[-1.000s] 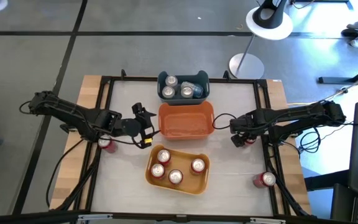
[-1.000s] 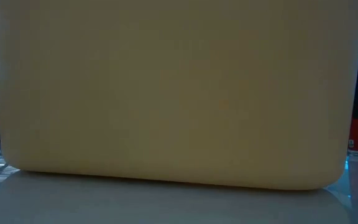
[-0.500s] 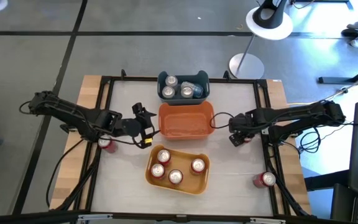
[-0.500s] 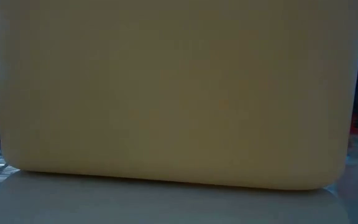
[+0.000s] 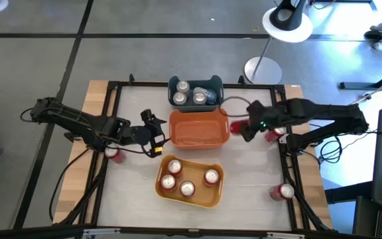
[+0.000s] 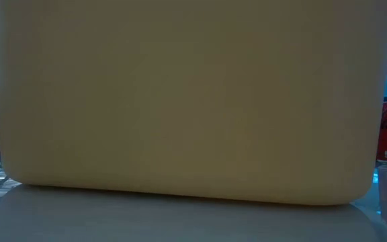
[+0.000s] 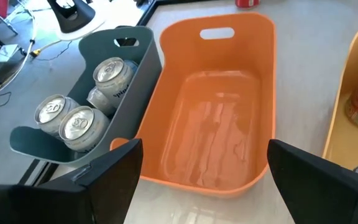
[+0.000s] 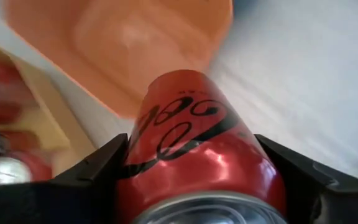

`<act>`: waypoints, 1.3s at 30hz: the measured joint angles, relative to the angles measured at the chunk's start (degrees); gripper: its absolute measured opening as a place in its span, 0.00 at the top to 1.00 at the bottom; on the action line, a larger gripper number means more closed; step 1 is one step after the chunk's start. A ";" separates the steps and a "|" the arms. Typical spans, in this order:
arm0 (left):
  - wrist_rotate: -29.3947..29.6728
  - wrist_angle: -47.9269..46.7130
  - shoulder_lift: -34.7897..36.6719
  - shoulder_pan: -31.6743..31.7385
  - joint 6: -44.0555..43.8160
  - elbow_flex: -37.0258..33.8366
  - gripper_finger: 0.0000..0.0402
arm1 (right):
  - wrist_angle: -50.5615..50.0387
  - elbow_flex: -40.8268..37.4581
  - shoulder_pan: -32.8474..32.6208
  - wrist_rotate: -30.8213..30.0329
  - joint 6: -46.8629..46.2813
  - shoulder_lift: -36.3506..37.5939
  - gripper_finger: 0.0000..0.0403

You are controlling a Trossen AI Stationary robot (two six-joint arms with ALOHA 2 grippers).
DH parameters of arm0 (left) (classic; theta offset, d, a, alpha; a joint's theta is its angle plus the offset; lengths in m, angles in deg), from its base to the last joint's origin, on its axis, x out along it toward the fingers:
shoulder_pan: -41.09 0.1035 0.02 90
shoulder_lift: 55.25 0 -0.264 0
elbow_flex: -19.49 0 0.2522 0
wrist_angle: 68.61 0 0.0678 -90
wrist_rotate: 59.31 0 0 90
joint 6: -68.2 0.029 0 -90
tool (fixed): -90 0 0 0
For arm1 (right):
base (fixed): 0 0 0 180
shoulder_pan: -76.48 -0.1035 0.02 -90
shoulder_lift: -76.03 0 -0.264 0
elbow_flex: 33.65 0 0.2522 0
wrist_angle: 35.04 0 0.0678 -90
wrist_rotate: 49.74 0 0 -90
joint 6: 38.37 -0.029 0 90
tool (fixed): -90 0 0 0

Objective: Sort soda cans
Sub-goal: Put the middle right red soda can into the orange bin

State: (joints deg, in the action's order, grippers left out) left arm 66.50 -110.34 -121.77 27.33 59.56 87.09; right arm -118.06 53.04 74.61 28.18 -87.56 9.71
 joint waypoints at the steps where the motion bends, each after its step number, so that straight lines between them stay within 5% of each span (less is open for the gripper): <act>1: 0.00 -0.34 0.00 0.00 0.02 0.00 0.17 | 0.56 1.66 0.00 -1.45 0.56 -0.04 0.30; 12: 0.01 -0.82 0.00 0.00 1.33 -0.02 0.17 | 18.93 11.58 1.66 -2.95 20.42 -11.68 0.30; 23: 0.00 -6.60 0.04 -0.04 -2.77 -0.02 0.17 | -4.24 32.06 9.65 2.19 30.34 -35.03 0.30; 39: 0.00 -7.40 0.04 -0.24 -2.52 -0.03 0.17 | -7.77 33.33 12.77 2.20 37.10 -50.24 0.30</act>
State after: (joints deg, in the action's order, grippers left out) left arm 66.50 -117.74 -121.73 27.09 57.04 87.06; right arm -125.82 86.36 87.38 30.38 -50.45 -40.53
